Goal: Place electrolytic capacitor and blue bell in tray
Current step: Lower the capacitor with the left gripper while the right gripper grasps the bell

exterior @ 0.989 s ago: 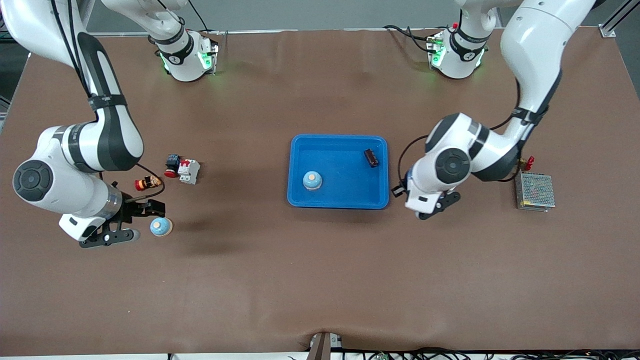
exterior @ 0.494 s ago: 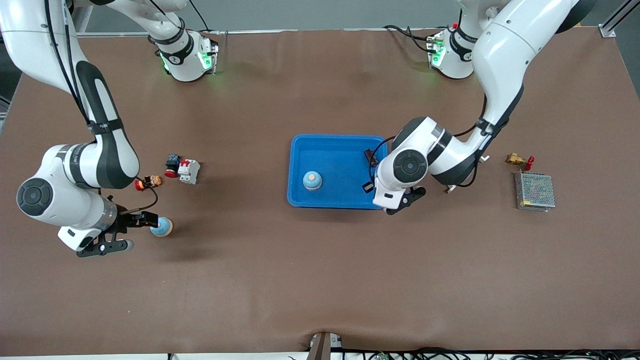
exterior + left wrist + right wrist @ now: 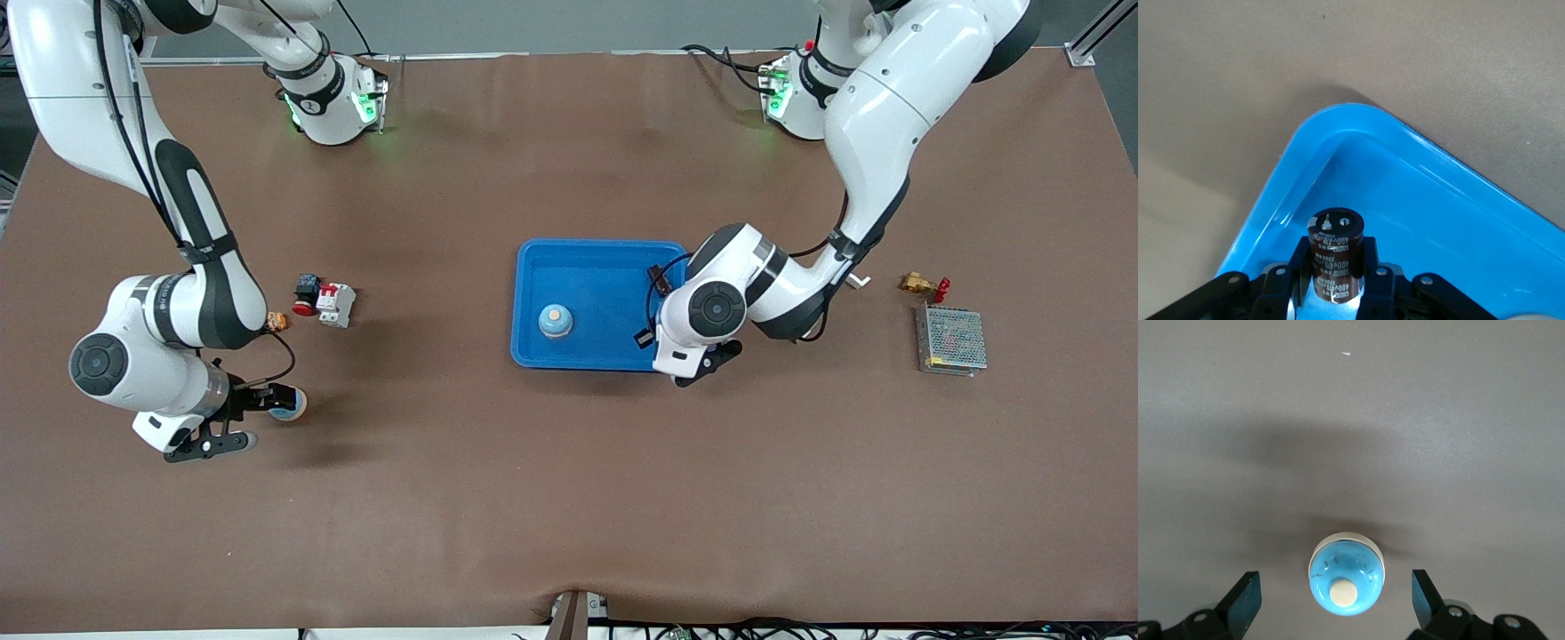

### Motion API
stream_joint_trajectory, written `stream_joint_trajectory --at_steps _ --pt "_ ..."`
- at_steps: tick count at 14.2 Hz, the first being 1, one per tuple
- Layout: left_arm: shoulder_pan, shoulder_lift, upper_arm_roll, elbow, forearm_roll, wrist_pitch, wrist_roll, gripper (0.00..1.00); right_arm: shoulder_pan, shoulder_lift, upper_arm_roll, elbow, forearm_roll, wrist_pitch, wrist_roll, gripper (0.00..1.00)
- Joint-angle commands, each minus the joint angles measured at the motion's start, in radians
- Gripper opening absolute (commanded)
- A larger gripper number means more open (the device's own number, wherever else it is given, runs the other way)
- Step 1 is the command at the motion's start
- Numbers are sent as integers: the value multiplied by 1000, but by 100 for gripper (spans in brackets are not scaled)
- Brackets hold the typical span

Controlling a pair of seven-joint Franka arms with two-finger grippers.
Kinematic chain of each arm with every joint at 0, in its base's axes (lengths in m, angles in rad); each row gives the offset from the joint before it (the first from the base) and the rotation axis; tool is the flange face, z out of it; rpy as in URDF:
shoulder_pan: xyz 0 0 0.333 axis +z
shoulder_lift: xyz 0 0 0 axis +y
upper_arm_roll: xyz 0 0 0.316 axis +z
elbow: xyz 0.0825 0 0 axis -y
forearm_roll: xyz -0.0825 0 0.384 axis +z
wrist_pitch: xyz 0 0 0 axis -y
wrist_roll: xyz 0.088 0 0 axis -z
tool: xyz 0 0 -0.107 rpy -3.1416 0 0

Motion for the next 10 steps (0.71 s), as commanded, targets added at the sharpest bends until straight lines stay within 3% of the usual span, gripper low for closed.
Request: stream_joint_trajectory --at_steps 1,3,4,5,6,7,8,10 --pt "-52 29 41 28 25 20 -26 0 -17 -5 14 -36 -19 45 -53 100" --pt "-55 36 44 28 25 23 -38 0 -43 4 16 -36 -19 49 -89 100" --pt "-55 41 44 28 26 23 -38 12 -43 9 16 -36 -17 58 -98 100" --pt "-55 42 44 28 26 23 -38 39 -45 10 16 -38 -17 64 -99 100" --pt "-55 42 47 29 26 23 -38 60 -45 10 16 -44 -17 70 -101 100" --pt "-55 42 50 29 26 23 -40 91 -45 12 16 -44 -17 75 -99 100" --pt "-55 39 50 29 34 23 -37 100 -45 18 16 -44 -19 78 -99 100" --pt "-55 35 48 49 36 23 -37 100 -43 27 16 -45 -17 84 -99 100"
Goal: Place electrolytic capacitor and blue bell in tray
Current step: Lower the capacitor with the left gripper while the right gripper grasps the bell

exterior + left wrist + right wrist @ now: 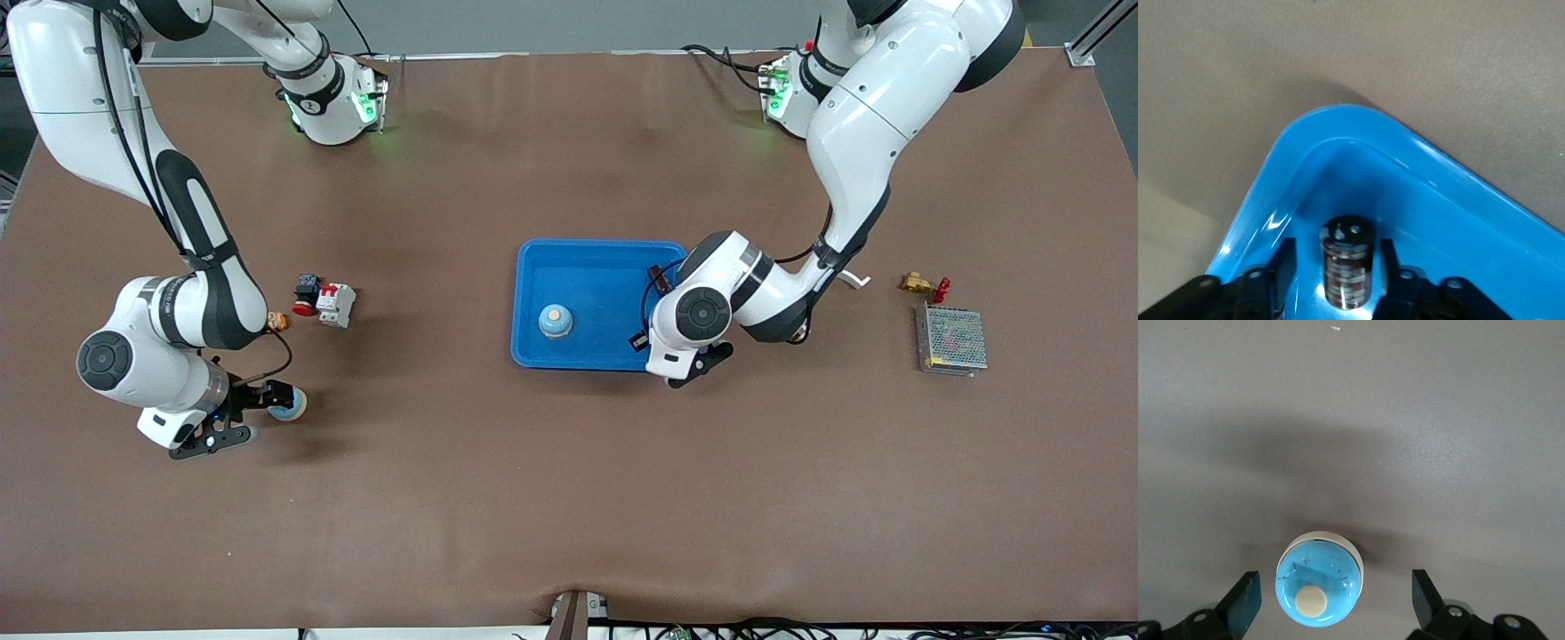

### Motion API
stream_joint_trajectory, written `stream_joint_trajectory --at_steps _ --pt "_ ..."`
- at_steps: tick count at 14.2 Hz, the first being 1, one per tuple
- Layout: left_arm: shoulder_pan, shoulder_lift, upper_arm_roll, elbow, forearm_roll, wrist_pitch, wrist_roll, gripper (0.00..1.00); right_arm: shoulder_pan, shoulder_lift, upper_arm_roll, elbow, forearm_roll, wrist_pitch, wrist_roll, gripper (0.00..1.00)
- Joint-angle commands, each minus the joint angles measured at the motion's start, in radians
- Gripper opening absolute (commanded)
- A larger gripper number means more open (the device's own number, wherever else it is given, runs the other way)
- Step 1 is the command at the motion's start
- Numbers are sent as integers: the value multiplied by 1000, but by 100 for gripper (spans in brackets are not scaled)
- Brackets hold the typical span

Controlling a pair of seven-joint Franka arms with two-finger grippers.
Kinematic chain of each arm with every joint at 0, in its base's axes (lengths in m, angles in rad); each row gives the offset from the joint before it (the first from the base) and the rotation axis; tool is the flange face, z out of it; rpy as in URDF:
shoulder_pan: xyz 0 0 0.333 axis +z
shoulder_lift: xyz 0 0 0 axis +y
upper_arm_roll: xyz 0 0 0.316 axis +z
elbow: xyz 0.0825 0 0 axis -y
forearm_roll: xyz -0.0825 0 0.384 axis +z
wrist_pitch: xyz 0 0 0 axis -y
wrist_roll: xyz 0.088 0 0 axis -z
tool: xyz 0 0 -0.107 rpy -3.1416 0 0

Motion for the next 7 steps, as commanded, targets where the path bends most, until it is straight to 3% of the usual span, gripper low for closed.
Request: stream_joint_trajectory --at_steps 1,7 --pt "-12 2 4 51 33 -5 -29 100 -15 12 16 -9 -17 23 -6 100" --pt "-9 -30 2 56 34 -21 -25 100 -12 24 18 -15 -17 39 -6 100"
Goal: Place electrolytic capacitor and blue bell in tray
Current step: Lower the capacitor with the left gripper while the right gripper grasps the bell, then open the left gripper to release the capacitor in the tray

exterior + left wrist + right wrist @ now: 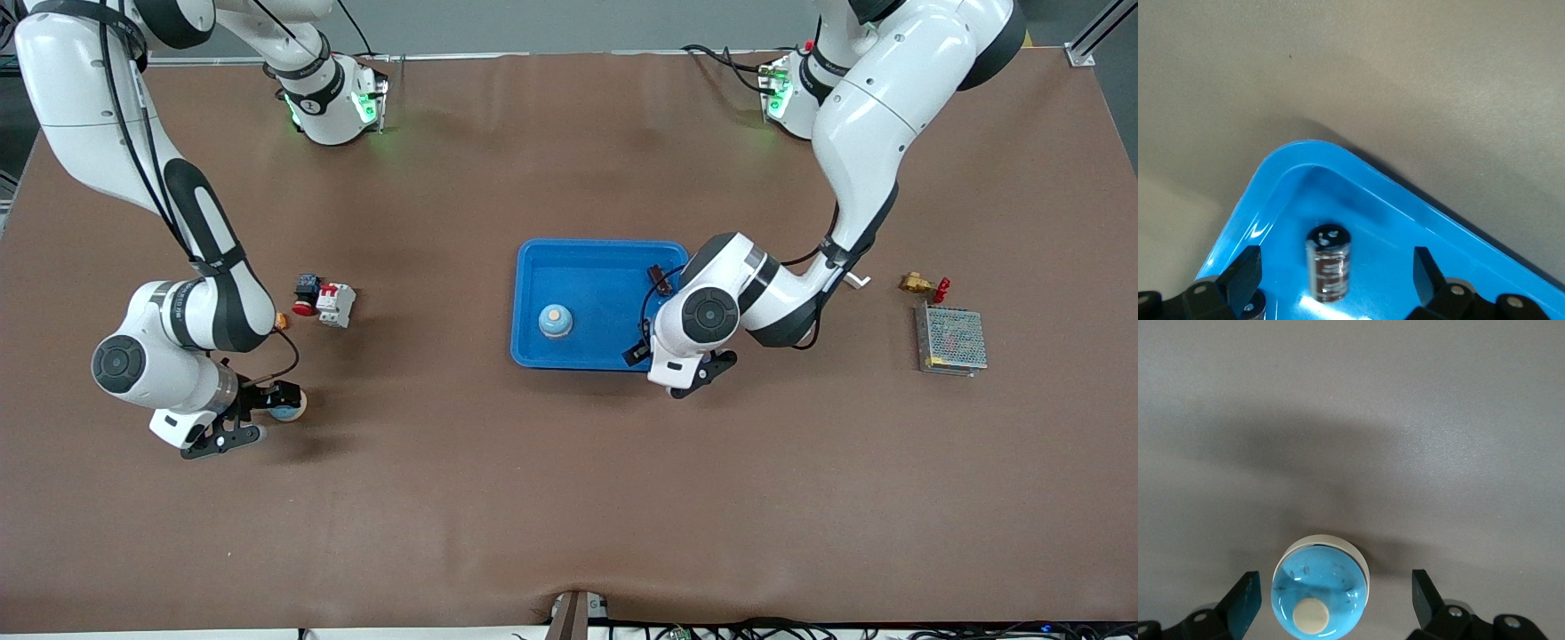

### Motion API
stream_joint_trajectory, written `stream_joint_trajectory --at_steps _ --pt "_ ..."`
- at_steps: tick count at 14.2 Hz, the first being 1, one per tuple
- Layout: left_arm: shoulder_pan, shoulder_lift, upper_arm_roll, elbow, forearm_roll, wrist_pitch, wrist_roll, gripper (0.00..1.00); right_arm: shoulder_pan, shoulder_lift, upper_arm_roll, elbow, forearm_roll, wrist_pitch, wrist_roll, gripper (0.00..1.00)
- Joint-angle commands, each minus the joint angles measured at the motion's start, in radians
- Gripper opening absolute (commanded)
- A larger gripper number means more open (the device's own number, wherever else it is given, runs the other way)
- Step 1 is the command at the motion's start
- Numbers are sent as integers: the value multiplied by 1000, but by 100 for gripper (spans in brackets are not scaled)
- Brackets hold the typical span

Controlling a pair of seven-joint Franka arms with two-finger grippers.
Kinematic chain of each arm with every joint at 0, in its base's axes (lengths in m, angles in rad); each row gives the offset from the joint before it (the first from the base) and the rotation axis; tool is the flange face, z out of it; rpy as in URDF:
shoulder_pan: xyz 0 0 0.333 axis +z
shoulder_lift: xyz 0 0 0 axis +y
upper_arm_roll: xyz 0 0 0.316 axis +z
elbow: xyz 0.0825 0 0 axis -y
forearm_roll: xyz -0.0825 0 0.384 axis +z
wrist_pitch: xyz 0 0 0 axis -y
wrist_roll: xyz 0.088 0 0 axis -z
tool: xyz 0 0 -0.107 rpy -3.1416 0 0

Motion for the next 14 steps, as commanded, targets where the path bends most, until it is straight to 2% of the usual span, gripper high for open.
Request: stream_joint_trajectory --at_steps 1,3,7,14 --pt "-6 -29 1 5 31 -25 -25 100 -10 1 15 -11 -17 19 -5 100" --pt "5 -56 1 21 32 -59 -19 100 -10 1 15 -11 -17 19 -5 100" --pt "27 -113 1 106 31 -214 52 100 -9 6 13 -28 -17 38 -7 100" --pt "158 -245 0 110 29 -297 301 100 -13 4 16 -56 -17 63 -7 100"
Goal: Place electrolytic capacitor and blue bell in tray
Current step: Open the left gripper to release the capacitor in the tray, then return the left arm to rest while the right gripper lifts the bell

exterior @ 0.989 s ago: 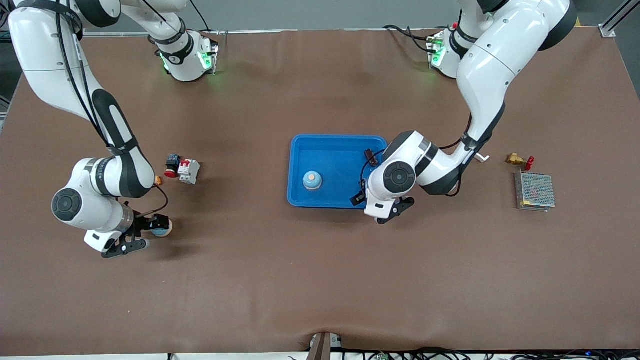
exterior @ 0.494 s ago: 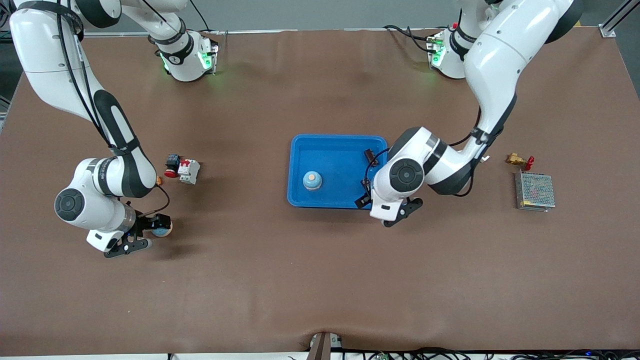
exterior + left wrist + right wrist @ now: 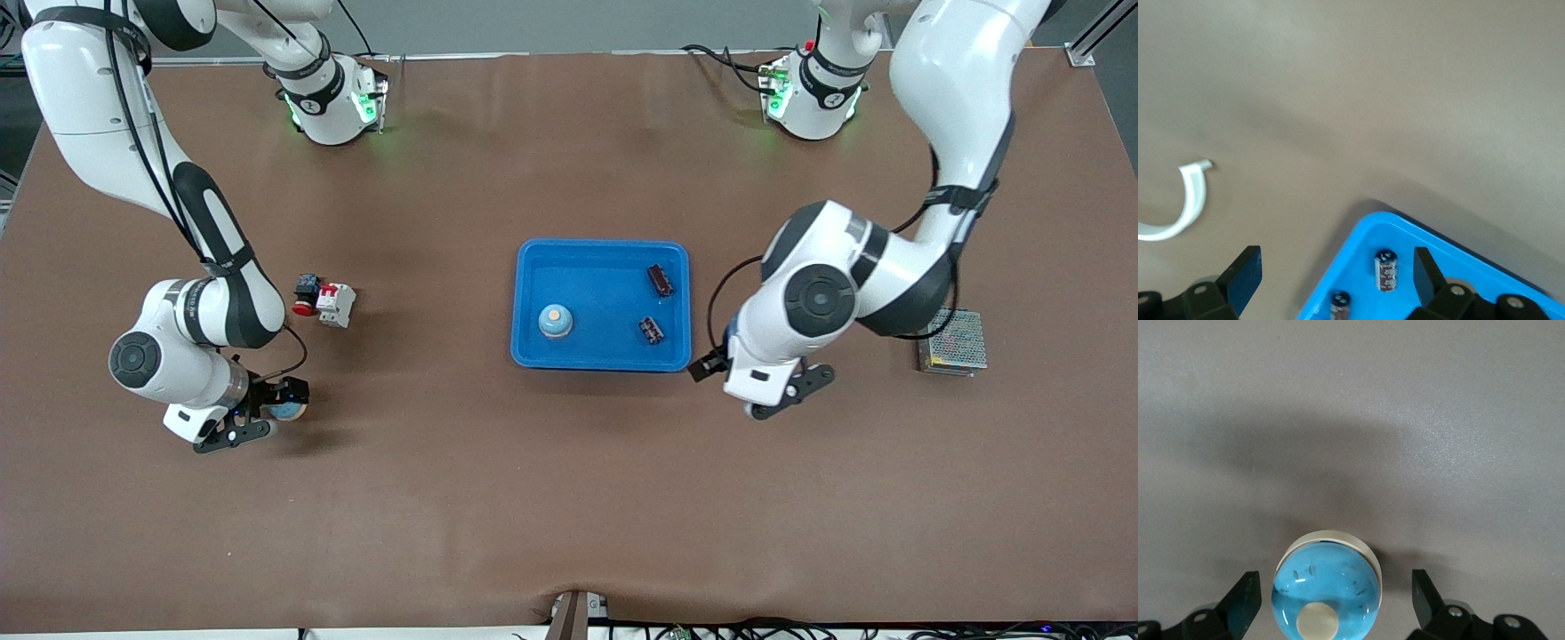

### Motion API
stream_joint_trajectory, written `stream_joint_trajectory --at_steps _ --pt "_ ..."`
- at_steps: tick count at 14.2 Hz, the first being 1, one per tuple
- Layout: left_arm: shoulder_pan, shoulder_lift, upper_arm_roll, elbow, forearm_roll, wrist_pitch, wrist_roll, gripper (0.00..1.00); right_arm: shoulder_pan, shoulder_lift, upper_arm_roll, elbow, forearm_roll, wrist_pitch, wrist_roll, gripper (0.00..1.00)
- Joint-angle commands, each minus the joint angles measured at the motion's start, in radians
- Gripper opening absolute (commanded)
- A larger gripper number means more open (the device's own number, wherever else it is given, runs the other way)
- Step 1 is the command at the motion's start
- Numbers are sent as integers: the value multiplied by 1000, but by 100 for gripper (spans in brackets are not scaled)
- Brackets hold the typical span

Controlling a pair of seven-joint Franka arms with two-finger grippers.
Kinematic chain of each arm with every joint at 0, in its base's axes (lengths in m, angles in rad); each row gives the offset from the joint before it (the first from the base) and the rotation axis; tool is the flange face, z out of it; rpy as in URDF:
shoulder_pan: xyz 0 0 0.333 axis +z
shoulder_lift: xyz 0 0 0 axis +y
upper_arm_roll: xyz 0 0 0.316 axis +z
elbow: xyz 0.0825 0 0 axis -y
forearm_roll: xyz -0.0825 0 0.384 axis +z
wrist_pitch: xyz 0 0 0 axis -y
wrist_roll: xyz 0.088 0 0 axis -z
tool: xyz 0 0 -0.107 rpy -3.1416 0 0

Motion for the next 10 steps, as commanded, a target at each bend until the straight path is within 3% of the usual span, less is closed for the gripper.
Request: stream_joint_trajectory --at_steps 1,4,7,10 --pt "45 -56 -2 -10 25 -44 99 100 -12 -1 12 -12 -17 16 -6 100" --pt "100 -93 -2 -10 25 -78 190 100 -13 -1 12 -12 -17 19 -4 96" --pt "152 -127 -4 -10 20 -104 292 100 -13 -1 12 -12 -17 21 -4 69" --pt "200 -158 -4 -10 18 -125 384 100 -13 -1 13 -12 -16 21 -4 51"
